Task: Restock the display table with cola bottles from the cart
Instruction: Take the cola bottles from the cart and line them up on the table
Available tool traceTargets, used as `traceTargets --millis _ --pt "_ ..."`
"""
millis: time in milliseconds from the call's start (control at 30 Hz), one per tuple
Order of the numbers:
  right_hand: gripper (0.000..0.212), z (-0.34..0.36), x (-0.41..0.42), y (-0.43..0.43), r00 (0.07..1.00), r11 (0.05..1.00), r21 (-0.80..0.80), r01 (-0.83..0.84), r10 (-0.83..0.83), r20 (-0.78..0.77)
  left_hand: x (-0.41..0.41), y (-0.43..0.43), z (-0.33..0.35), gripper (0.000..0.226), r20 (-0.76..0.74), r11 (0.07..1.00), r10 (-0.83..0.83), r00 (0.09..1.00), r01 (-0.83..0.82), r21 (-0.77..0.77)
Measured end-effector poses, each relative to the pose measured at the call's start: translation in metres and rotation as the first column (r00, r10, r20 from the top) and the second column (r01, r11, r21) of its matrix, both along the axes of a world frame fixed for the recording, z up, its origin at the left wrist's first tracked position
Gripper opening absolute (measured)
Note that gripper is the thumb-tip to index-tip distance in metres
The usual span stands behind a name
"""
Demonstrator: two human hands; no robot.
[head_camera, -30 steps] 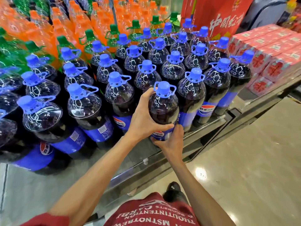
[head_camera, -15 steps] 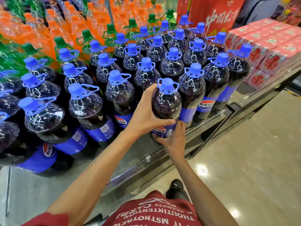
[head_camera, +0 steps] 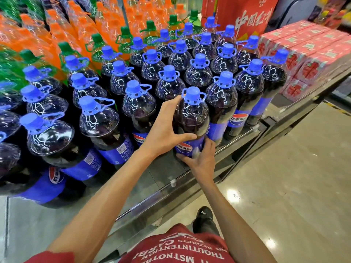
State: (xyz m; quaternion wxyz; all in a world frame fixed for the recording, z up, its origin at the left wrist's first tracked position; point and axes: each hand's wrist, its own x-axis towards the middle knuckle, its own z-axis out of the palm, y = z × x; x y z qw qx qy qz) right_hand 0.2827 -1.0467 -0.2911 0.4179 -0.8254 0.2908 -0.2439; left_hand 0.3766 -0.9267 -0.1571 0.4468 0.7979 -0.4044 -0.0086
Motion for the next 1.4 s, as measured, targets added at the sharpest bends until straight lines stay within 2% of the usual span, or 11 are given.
traceTargets --millis 200,333,567,733,900,1033,1100,1167,1267,1333,1400 --pt "0.106 0.001 -0.001 0.002 1.0 1.0 -0.016 0.006 -0.006 -0.019 0.0 0.002 -0.003 0.113 0.061 0.996 0.059 0.996 -0.063 0.058" --pt "0.107 0.003 -0.002 0.004 0.999 1.0 -0.021 0.012 -0.013 -0.042 0.0 0.002 -0.003 0.113 0.031 0.996 0.059 0.998 -0.061 0.06" --pt "0.112 0.005 -0.001 0.007 0.997 0.999 0.038 0.003 0.0 -0.076 -0.011 0.001 -0.011 0.103 -0.024 0.992 0.081 0.996 -0.083 -0.093" --pt "0.103 0.014 -0.007 0.003 0.993 0.996 0.076 -0.05 0.058 -0.103 -0.012 0.003 -0.008 0.1 -0.032 0.99 0.083 0.996 -0.086 -0.115" --pt "0.092 0.027 -0.013 0.003 0.98 0.995 0.055 -0.082 0.09 -0.175 -0.013 0.012 -0.005 0.096 -0.012 0.997 0.035 0.999 -0.035 -0.065" --pt "0.082 0.039 -0.022 0.001 0.97 0.992 0.049 -0.116 0.123 -0.208 -0.008 0.027 -0.012 0.071 -0.017 0.997 0.057 0.998 -0.057 -0.042" --pt "0.08 0.044 -0.029 0.0 0.957 0.991 0.044 -0.13 0.137 -0.257 -0.009 0.035 -0.015 0.057 -0.031 0.996 0.091 0.995 -0.091 0.024" --pt "0.085 0.052 -0.037 -0.001 0.93 0.987 0.012 -0.162 0.156 -0.333 -0.013 0.044 -0.016 0.051 -0.012 0.99 0.079 0.997 -0.077 0.116" --pt "0.078 0.071 -0.05 -0.002 0.88 0.968 -0.05 -0.246 0.201 -0.431 -0.018 0.052 -0.011 0.045 0.085 0.954 0.013 0.996 -0.038 0.296" --pt "0.072 0.082 -0.06 -0.004 0.834 0.949 -0.106 -0.297 0.204 -0.513 -0.022 0.054 -0.004 0.045 0.164 0.879 -0.062 0.984 -0.024 0.476" --pt "0.07 0.091 -0.075 -0.003 0.762 0.924 -0.157 -0.35 0.183 -0.621 -0.028 0.055 0.001 0.049 0.18 0.768 -0.15 0.972 0.0 0.64"
